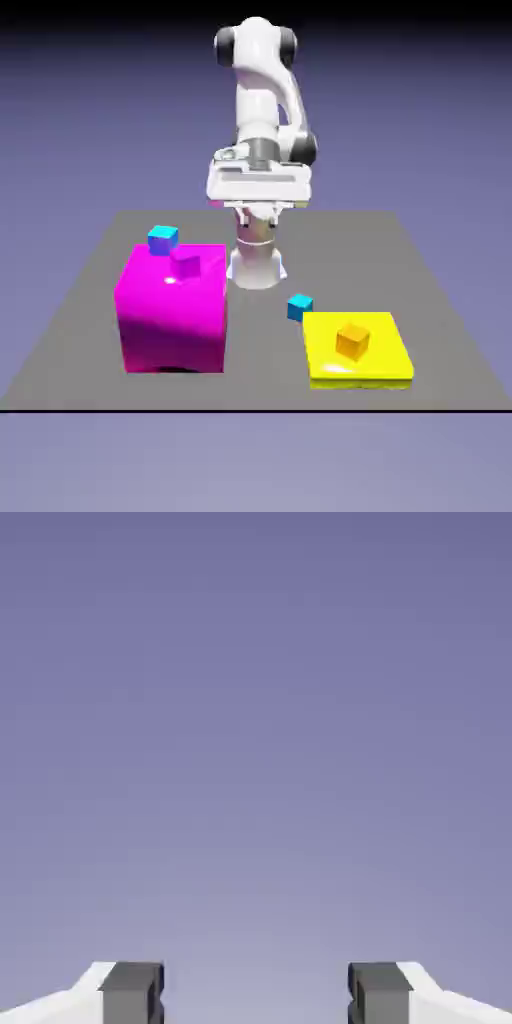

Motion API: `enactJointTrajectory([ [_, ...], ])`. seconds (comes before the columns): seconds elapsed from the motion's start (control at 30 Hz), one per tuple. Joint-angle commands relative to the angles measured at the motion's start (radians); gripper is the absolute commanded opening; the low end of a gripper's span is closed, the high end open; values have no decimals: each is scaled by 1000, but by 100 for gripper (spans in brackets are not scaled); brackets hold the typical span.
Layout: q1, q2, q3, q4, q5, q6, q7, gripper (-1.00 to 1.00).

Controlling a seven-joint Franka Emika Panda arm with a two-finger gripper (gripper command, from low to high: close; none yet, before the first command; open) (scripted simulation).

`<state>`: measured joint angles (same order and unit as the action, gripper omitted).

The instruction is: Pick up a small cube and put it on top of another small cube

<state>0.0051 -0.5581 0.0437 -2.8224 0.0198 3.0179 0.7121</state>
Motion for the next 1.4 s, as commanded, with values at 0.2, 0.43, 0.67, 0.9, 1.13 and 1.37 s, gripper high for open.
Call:
enactJointTrajectory([
  [0.2,-40,69,254,-72,115,-111,-168,0],
  [0.43,-80,138,507,-144,231,-222,-336,0],
  [0.67,-121,207,761,-216,346,-333,-504,0],
  [0.9,-142,271,852,-243,312,-370,-523,0],
  [1.13,-151,382,757,-223,8,-318,-317,0],
  [1.37,-160,494,663,-203,-296,-266,-111,0],
])
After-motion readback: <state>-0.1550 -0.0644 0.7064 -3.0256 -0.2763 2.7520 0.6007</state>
